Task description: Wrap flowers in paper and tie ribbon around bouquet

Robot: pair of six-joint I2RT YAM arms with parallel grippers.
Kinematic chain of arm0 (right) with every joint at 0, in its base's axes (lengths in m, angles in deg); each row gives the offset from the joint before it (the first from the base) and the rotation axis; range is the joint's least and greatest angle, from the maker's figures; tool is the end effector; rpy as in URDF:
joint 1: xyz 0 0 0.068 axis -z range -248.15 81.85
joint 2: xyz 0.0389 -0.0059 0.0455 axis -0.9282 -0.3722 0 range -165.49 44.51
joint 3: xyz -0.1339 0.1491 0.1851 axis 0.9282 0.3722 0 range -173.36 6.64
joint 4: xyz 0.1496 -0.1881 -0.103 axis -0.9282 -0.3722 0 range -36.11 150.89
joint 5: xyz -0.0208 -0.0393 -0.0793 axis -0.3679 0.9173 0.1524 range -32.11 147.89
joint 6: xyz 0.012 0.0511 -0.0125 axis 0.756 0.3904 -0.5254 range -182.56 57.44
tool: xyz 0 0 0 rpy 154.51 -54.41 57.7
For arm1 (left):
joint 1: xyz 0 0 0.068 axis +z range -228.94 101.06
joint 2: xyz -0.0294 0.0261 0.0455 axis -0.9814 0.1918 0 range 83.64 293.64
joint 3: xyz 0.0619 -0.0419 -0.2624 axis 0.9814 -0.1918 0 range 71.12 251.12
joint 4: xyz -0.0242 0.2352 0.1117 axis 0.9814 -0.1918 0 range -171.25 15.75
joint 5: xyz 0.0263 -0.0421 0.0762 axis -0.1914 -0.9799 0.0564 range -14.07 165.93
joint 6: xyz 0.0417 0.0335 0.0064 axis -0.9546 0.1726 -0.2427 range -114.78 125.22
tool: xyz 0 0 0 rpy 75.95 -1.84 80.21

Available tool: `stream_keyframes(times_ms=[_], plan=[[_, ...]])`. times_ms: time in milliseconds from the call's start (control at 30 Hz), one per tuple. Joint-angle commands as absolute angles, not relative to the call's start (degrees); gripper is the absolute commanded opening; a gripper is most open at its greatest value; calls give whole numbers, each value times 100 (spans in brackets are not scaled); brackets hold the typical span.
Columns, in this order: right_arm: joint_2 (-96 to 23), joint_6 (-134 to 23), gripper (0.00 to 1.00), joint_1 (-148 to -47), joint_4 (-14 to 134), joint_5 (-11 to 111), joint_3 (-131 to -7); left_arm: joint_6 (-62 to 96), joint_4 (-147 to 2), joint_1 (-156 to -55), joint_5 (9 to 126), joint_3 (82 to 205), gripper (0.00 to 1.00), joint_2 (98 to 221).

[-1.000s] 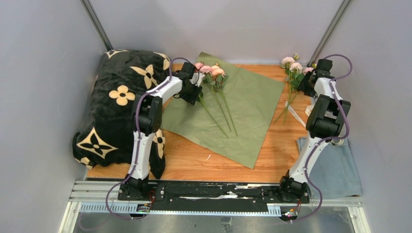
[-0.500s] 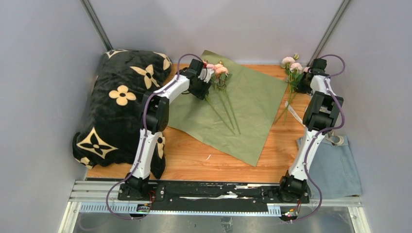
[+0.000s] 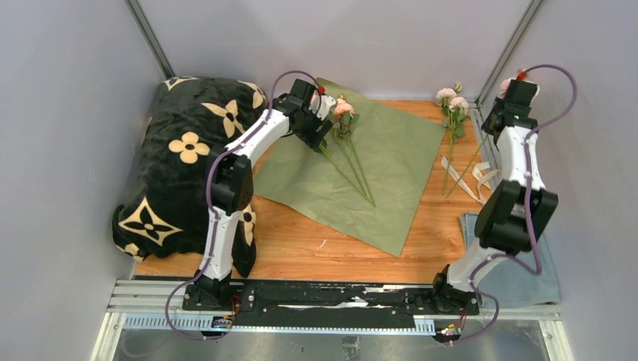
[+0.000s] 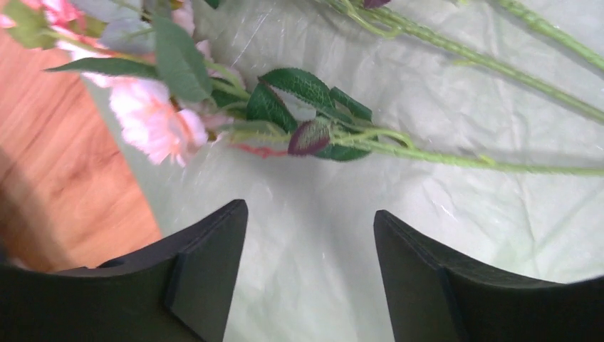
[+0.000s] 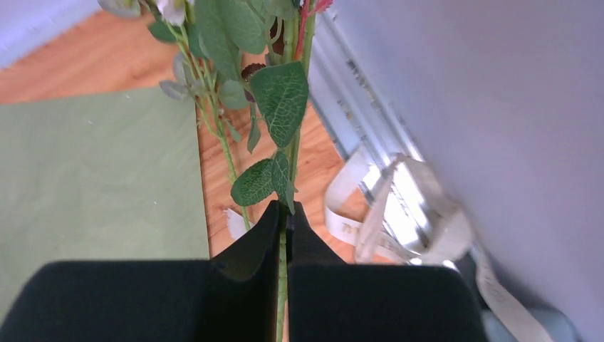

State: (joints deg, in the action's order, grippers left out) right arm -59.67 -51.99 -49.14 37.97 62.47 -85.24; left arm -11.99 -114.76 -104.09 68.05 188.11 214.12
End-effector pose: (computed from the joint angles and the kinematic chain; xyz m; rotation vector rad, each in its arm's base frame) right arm 0.4021 -0.1415 0.3127 0.6024 2.1039 -0.1708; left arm 0.4578 -0.2202 0.2271 0.9613 2.3244 -0.2294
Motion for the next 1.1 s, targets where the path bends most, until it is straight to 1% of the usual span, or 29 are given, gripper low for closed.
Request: stream_keyframes(times_ms=[0, 133, 233, 300, 433, 533, 667, 733, 767, 800, 833, 867, 900, 933, 967, 1067], plan=[[-4516, -5552, 0, -4931, 4728, 6543, -7560, -1570, -11865, -10396, 6811, 18612, 76, 20628], [-3685, -6071, 0, -5474, 5493, 5020, -7062, -1601, -12003, -10228, 6696, 18380, 78, 20207], [-3928, -6232, 0, -6317, 5408, 3906, -7322, -1562, -12003, -10016, 6692, 18127, 79, 19938], [-4358, -6403, 0, -7113, 5261, 3576, -7607, -1548, -12018, -9877, 6790, 17888, 80, 19794], [-5571, -6030, 0, -8112, 5369, 3378, -8248, -1500, -12032, -9584, 6763, 17316, 80, 19493], [-6530, -6193, 0, -8599, 5299, 3410, -8899, -1458, -12023, -9352, 6734, 16917, 79, 19302], [-7775, -5859, 0, -8855, 4899, 3463, -9993, -1427, -12022, -9108, 6659, 16604, 79, 19187], [-8048, -5640, 0, -8900, 5049, 3603, -10096, -1413, -12022, -9031, 6624, 16548, 79, 19204], [-8141, -5599, 3, -8913, 5069, 3685, -10136, -1411, -12022, -9014, 6618, 16537, 79, 19220], [-8229, -5601, 13, -8915, 4945, 3759, -10252, -1410, -12027, -9003, 6625, 16541, 79, 19237], [-8280, -5669, 29, -8909, 4715, 3846, -10384, -1411, -12031, -9002, 6646, 16545, 79, 19251], [-8288, -5775, 41, -8888, 4451, 3932, -10511, -1422, -12031, -9002, 6660, 16544, 79, 19253], [-8223, -5890, 49, -8858, 4257, 4069, -10554, -1447, -12031, -9002, 6663, 16532, 79, 19254], [-8100, -5991, 54, -8805, 4113, 4254, -10517, -1458, -12026, -8995, 6662, 16520, 79, 19247], [-7911, -6071, 56, -8716, 4042, 4473, -10414, -1482, -12022, -8993, 6661, 16505, 79, 19245], [-7219, -6180, 58, -8142, 3993, 5113, -9870, -1493, -12030, -8984, 6671, 16486, 80, 19237]])
